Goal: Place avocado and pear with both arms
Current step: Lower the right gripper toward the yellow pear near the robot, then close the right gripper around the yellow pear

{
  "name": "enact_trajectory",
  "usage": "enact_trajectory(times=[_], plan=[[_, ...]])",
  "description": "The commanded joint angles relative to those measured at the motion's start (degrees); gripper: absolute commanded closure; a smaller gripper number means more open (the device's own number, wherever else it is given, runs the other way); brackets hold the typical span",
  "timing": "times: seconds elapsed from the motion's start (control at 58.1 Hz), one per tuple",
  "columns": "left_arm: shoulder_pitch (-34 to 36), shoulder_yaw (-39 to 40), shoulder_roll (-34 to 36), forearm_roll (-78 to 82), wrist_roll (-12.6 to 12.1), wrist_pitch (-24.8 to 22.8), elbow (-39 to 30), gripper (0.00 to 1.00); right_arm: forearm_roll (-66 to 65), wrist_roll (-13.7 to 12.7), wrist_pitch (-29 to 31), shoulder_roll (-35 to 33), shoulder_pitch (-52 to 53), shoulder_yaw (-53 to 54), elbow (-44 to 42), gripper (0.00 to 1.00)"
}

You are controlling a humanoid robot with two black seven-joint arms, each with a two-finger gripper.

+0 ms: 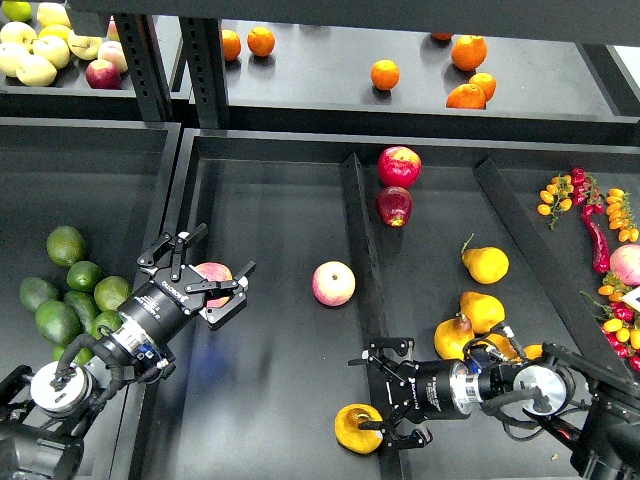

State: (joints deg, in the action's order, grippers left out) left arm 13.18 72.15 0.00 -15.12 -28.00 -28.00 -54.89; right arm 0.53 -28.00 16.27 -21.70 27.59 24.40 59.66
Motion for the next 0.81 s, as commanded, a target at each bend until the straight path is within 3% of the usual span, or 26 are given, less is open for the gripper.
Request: enact_trajectory(times=[0.0, 0.791], plan=[[0.0, 0.1, 0.0, 0.0, 0.0, 0.0, 0.0, 0.01, 0.1, 0.0, -0.1, 0.4, 0.0, -1.3, -0.8, 0.06], [0.0, 0.2, 0.0, 0.0, 0.0, 0.0, 0.0, 0.01, 0.3, 0.0, -0.3, 3.0, -1.1, -3.0, -5.1, 0.25]])
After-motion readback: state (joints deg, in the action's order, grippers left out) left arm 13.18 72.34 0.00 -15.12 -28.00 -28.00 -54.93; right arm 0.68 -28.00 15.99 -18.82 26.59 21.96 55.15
